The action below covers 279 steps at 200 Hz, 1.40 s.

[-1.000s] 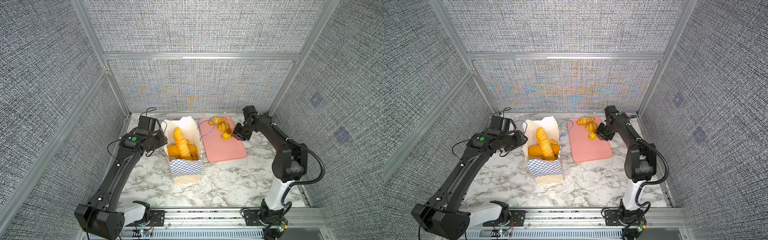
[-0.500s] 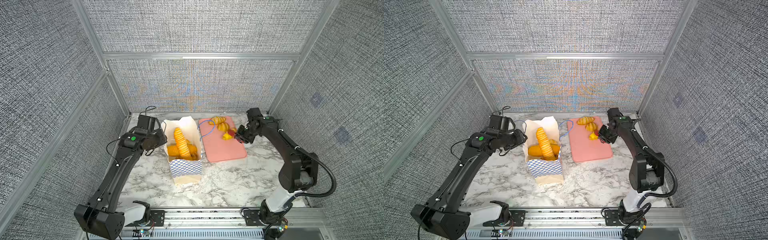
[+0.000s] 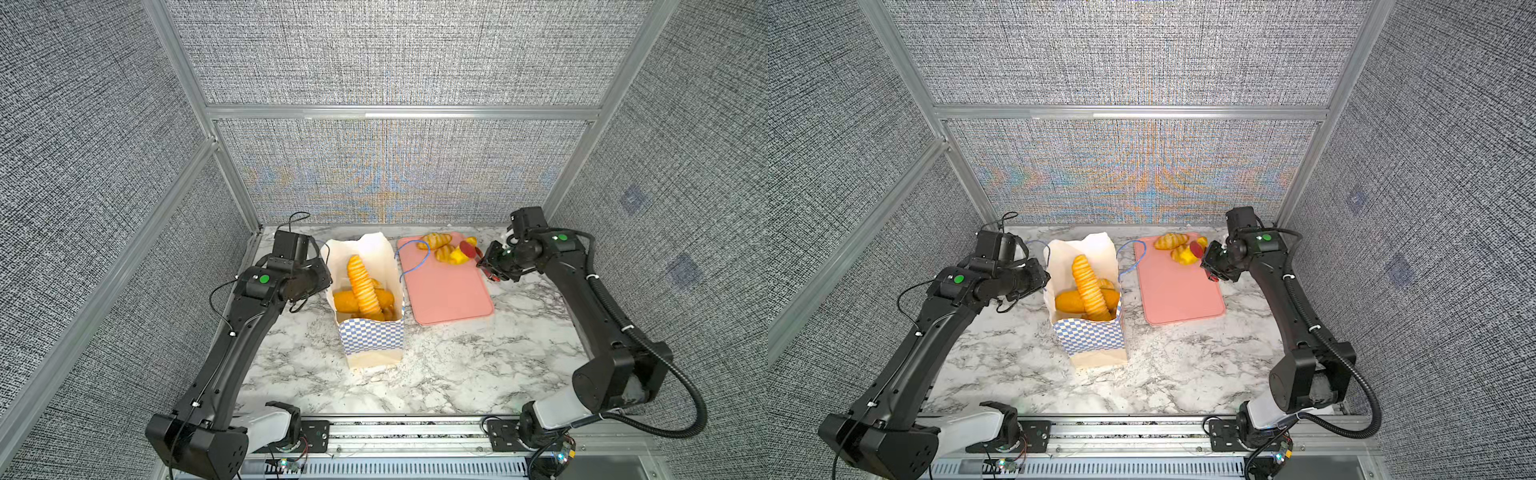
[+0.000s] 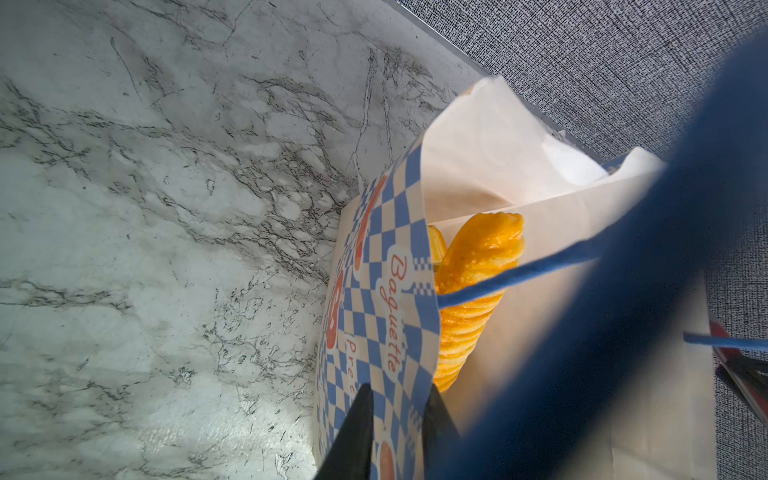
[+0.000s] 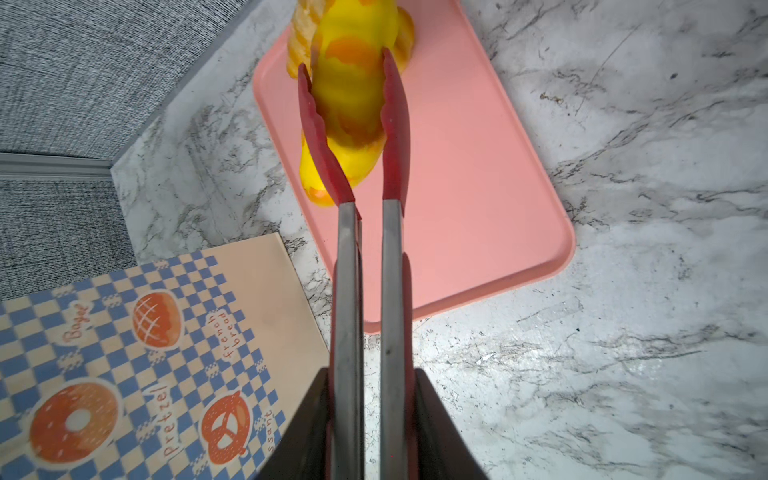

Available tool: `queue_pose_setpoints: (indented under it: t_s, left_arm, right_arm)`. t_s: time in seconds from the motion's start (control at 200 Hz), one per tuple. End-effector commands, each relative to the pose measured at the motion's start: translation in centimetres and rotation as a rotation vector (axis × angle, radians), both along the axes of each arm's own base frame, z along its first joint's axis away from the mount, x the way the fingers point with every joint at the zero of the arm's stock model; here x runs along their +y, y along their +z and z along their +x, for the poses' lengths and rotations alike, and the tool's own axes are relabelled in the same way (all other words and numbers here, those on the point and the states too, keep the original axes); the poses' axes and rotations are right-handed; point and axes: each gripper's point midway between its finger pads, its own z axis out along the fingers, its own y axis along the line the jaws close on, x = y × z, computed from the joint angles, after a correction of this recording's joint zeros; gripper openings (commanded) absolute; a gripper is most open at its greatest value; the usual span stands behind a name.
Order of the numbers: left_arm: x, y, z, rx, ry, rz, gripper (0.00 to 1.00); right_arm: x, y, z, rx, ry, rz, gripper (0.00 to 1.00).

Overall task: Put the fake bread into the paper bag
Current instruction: 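Lower the tongs onto the yellow-orange mottled roll and squeeze shut, then lift the mottled roll in the tongs up and over the paper bag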

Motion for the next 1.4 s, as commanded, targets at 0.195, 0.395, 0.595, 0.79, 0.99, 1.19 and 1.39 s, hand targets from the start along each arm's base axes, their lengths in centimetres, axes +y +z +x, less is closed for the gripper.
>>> queue_pose_setpoints:
  t_s: [0.195, 0.395, 0.595, 0.79, 0.99, 1.19, 1.39]
  left_arm:
    - [0.0, 0.2, -0.4, 0.000, -0.004, -0.003, 0.18]
    - [0.0, 0.3, -0.5, -0.002, -0.002, -0.007, 0.11]
    - [0.1, 0.5, -0.6, -0.004, 0.000, -0.010, 0.05]
    - [0.2, 0.6, -0.7, -0.010, 0.004, -0.009, 0.03]
    - [0.2, 0.5, -0.6, -0.007, 0.003, -0.008, 0.02]
    - [0.1, 0.5, -0.4, -0.006, 0.003, -0.010, 0.02]
    - [0.0, 0.5, -0.2, -0.008, 0.003, -0.010, 0.02]
  right_arm:
    - [2.1, 7.3, -0.4, -0.190, 0.122, 0.003, 0.31]
    - [5.1, 12.7, -0.8, -0.375, 0.229, 0.022, 0.31]
    - [8.5, 16.5, -2.1, -0.510, 0.358, 0.065, 0.31]
    - [11.7, 19.1, -3.8, -0.601, 0.491, 0.107, 0.31]
    - [14.6, 20.6, -6.0, -0.645, 0.623, 0.114, 0.31]
    - [16.8, 19.3, -8.1, -0.598, 0.739, 0.057, 0.31]
    - [18.0, 17.0, -10.0, -0.532, 0.812, -0.020, 0.31]
